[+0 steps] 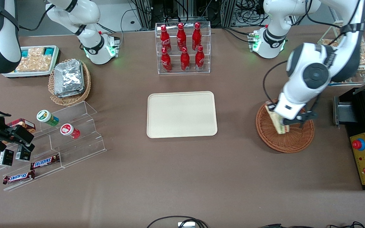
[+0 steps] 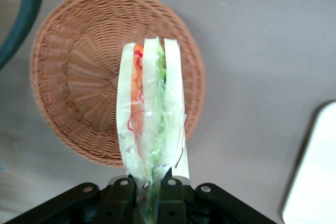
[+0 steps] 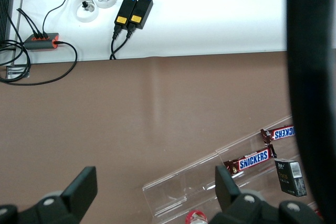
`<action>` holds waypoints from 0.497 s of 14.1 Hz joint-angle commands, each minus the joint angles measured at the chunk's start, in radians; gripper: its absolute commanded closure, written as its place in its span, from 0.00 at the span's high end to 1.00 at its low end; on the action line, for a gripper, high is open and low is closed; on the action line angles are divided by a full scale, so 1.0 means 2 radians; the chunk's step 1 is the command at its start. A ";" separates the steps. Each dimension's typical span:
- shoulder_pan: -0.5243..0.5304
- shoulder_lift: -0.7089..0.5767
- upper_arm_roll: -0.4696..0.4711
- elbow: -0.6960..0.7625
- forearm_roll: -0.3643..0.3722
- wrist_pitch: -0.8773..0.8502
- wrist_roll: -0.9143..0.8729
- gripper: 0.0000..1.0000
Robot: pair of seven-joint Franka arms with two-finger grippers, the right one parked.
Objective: Place sandwich from basket to tray
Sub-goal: 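Lift the sandwich out of the basket with the left gripper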
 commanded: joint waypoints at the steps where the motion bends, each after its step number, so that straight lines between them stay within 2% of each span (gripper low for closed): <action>1: 0.000 0.004 -0.037 0.030 0.006 -0.010 0.010 0.00; 7: 0.000 0.046 -0.135 0.059 0.006 -0.011 0.002 0.00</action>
